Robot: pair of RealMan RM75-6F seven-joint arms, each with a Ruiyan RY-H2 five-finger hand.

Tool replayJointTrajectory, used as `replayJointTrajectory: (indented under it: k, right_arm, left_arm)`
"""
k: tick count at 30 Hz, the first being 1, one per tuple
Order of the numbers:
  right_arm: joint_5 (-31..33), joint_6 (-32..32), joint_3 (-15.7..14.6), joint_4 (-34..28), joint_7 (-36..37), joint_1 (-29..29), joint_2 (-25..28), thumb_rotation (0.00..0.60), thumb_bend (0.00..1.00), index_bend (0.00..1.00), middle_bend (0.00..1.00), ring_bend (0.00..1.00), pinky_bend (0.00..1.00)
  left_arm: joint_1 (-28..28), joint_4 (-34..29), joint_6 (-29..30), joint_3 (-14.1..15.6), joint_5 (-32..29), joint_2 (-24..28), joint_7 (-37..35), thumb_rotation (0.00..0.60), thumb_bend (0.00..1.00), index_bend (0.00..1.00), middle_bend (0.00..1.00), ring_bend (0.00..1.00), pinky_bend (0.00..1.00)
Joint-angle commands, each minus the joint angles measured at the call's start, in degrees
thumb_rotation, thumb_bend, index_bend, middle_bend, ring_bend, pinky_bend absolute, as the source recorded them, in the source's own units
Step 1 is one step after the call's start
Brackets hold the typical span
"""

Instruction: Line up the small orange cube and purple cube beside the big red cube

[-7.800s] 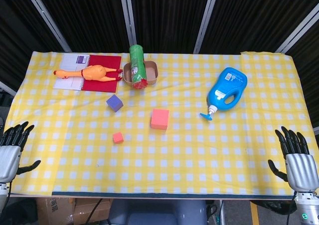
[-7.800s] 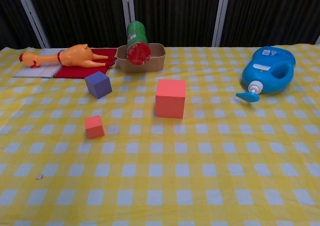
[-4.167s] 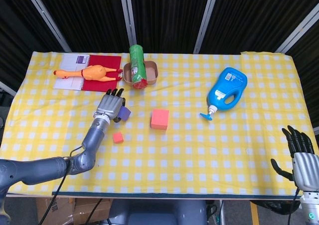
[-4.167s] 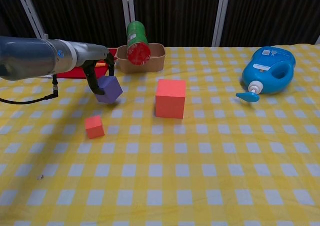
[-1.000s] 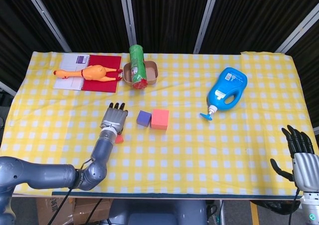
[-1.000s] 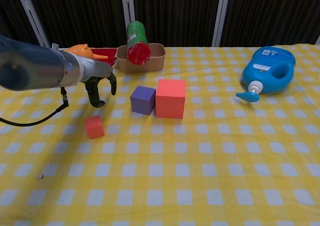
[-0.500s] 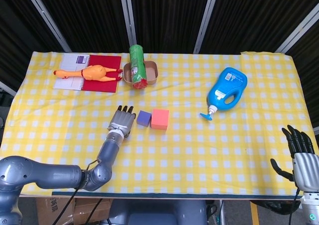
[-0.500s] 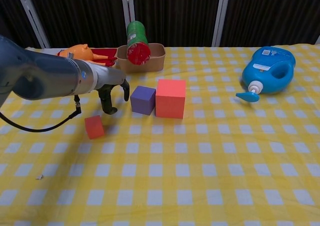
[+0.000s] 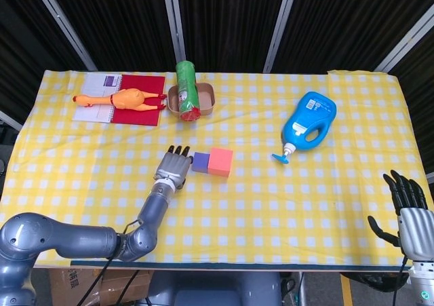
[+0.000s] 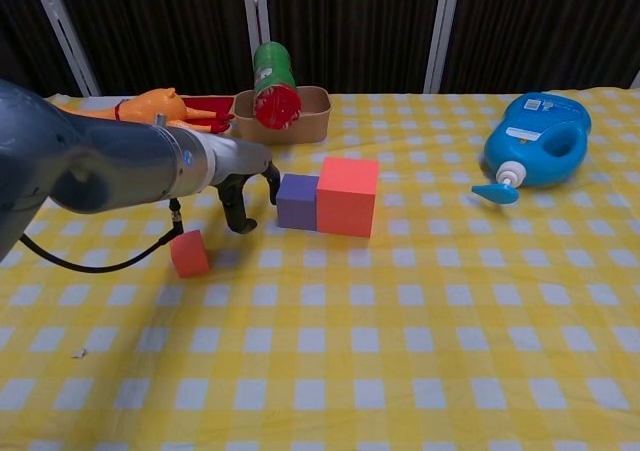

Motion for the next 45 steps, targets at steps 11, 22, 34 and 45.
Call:
replayJointTrajectory:
  k: [11,22,34,45]
  right_arm:
    - [-0.3,0.3,-0.1,0.1,0.0,-0.1,0.0,0.600,0.37,0.00,0.00,0.00,0.01]
    - [-0.2,0.1,0.0,0.1,-0.1,0.0,-0.1,0.600,0.37,0.00,0.00,0.00,0.01]
    - [-0.6,0.3,-0.1,0.1,-1.0,0.1,-0.4,0.600,0.37,0.00,0.00,0.00,0.01]
    - [-0.7,0.7,-0.1,0.1,-0.8,-0.1,-0.3,0.600,0.37,0.00,0.00,0.00,0.01]
  left_arm:
    - [-0.1,-1.4,1.0,0.7,-0.7,1.6,0.0,0.600,0.48,0.23,0.00,0.00,0.05]
    - [5.1,-13.7,7.0,1.1,4.4,10.0,-6.4,0.600,0.24,0.28,0.00,0.00,0.05]
    - [12.4,-17.8,18.3,6.7,11.6,9.1,-10.9,0.600,0.22,0.34,0.00,0.00,0.05]
    - [14.3,-15.0,20.2,6.1,11.6,3.3,-10.2,0.600,0.27,0.34,0.00,0.00,0.05]
